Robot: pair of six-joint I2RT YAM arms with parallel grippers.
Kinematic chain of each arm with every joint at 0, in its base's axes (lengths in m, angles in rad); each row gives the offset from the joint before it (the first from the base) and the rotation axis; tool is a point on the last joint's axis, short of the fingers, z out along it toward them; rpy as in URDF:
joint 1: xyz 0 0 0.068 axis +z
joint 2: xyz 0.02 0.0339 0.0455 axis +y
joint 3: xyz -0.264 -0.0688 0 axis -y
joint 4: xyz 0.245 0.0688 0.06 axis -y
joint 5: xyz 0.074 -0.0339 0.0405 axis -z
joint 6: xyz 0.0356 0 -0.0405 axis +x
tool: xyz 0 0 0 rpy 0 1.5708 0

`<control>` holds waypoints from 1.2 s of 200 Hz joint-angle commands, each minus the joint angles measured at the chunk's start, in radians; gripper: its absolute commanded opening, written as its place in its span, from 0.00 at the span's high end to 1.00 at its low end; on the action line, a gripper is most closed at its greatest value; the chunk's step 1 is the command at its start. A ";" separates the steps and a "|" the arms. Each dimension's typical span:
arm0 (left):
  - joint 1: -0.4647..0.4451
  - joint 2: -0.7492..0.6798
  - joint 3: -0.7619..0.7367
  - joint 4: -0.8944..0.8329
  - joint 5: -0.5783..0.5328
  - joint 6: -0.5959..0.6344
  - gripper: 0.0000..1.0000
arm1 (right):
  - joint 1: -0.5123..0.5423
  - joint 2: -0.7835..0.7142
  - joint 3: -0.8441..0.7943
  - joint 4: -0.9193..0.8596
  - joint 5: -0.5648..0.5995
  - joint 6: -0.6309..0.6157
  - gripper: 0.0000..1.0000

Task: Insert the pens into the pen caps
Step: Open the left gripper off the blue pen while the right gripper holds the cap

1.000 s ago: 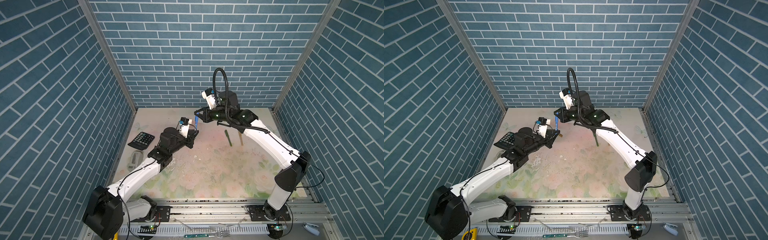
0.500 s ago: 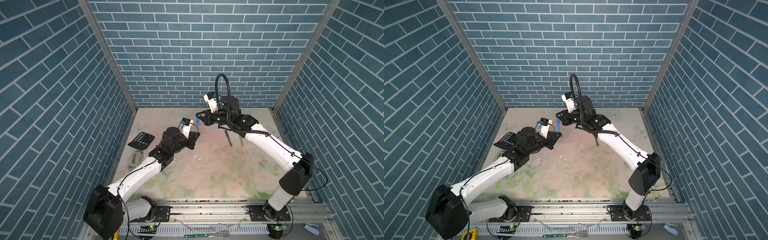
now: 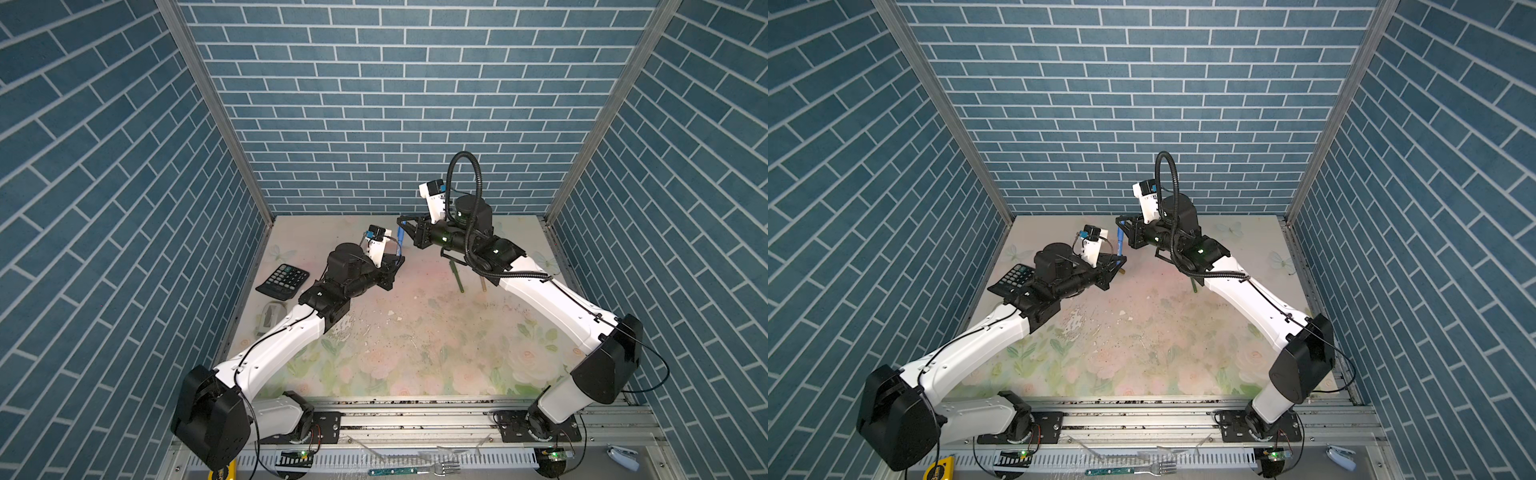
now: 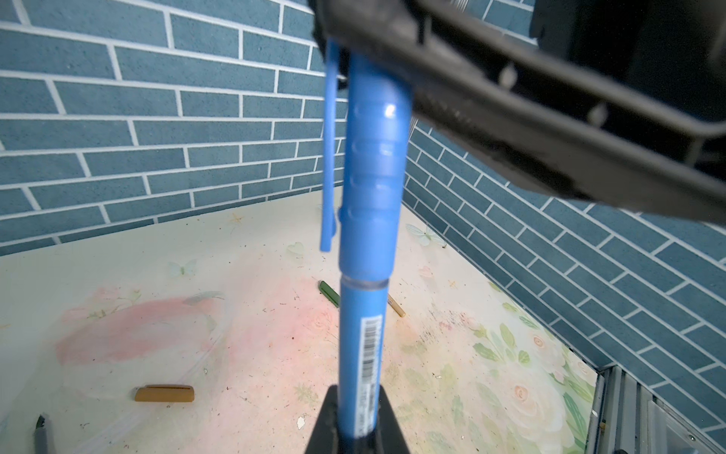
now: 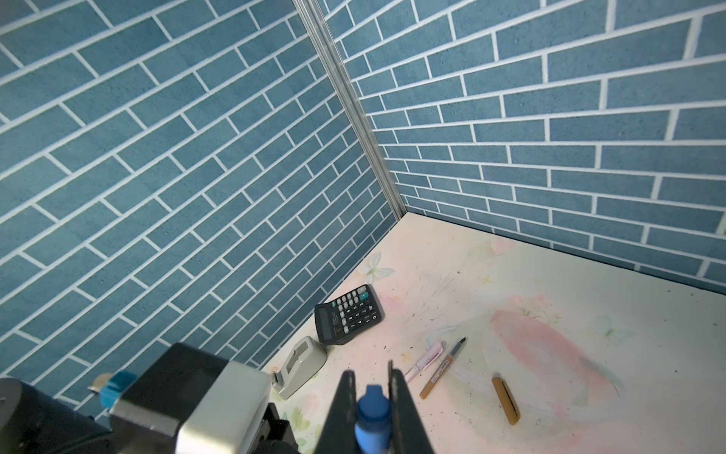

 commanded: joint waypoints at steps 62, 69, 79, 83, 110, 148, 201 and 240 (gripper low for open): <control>0.076 0.024 0.206 0.306 -0.095 -0.054 1.00 | 0.038 -0.004 -0.169 -0.249 -0.100 0.054 0.94; 0.076 0.027 0.205 0.295 -0.079 -0.053 1.00 | 0.038 -0.011 -0.165 -0.251 -0.093 0.054 0.93; 0.075 0.031 0.191 0.277 -0.051 -0.053 1.00 | 0.036 -0.026 -0.153 -0.251 -0.070 0.047 0.92; 0.075 0.033 0.181 0.271 -0.038 -0.054 1.00 | 0.037 -0.032 -0.144 -0.253 -0.057 0.043 0.92; 0.074 0.018 0.047 0.253 0.016 -0.074 1.00 | 0.019 -0.079 -0.070 -0.249 0.031 0.021 0.76; 0.075 -0.012 -0.096 0.270 0.078 -0.094 1.00 | 0.003 -0.126 0.036 -0.233 0.109 -0.041 0.55; 0.075 -0.022 -0.113 0.293 0.116 -0.105 1.00 | 0.009 -0.058 0.118 -0.282 0.012 -0.061 0.55; 0.076 -0.030 -0.109 0.298 0.151 -0.136 1.00 | 0.036 0.003 0.154 -0.285 -0.050 -0.073 0.58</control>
